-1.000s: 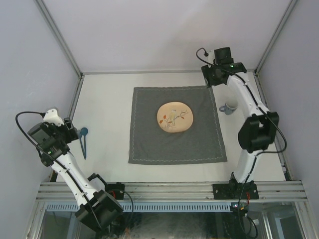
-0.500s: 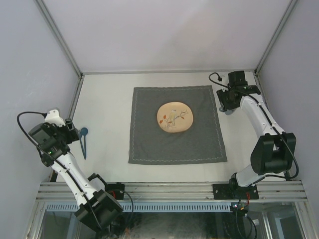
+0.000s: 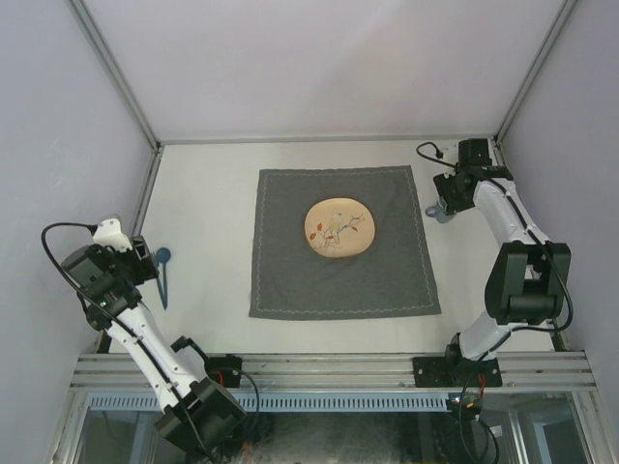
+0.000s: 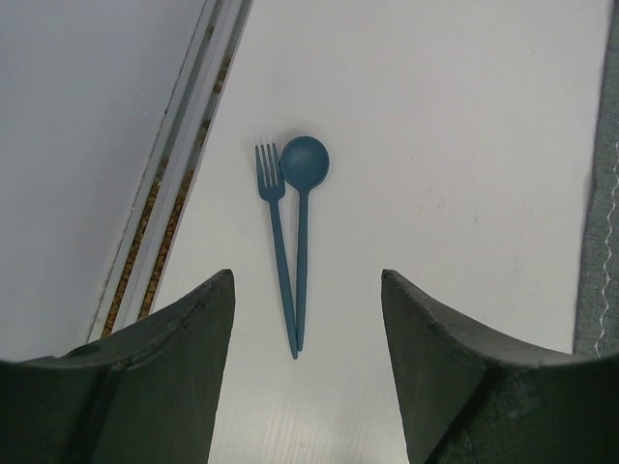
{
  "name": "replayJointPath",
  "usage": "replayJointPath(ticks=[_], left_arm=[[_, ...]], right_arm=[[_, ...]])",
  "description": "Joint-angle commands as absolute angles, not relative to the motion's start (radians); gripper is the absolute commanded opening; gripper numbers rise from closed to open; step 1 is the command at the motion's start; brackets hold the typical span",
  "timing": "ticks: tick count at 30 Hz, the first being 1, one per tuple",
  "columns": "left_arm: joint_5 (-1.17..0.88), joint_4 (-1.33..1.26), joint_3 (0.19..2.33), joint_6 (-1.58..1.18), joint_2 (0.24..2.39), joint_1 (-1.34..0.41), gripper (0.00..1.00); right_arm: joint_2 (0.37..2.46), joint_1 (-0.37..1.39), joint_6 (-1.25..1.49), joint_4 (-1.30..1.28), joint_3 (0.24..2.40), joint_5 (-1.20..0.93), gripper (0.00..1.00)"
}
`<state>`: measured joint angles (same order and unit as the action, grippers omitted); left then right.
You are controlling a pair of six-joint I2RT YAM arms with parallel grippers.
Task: Set the dinner table for one person
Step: Pick up the cup at the center of the board.
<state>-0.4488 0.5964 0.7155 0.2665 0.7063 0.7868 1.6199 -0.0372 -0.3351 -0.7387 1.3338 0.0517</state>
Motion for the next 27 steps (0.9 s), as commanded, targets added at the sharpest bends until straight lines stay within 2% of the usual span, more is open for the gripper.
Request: replayJointPath(ticks=[1,13,18,23,27], left_arm=[[-0.455,0.596,0.696,0.286,0.687,0.792,0.67],[-0.445,0.615,0.713,0.292,0.686,0.793,0.67],[-0.444,0.612,0.705,0.293,0.684,0.792,0.67],[-0.445,0.604,0.694,0.293,0.691,0.793,0.67],[-0.444,0.602,0.687,0.293,0.687,0.792,0.67]], right_arm=[[1.684,-0.061,-0.346,-0.704,1.386,0.011,0.47],[1.739,-0.065,-0.324,-0.696,1.403,-0.023,0.45],[1.69,-0.066,-0.292,-0.752,1.458,-0.02,0.4],[1.608,-0.066,-0.249,-0.761,1.548,0.008,0.44],[1.695,-0.078,-0.241,-0.809,1.664,0.05,0.45]])
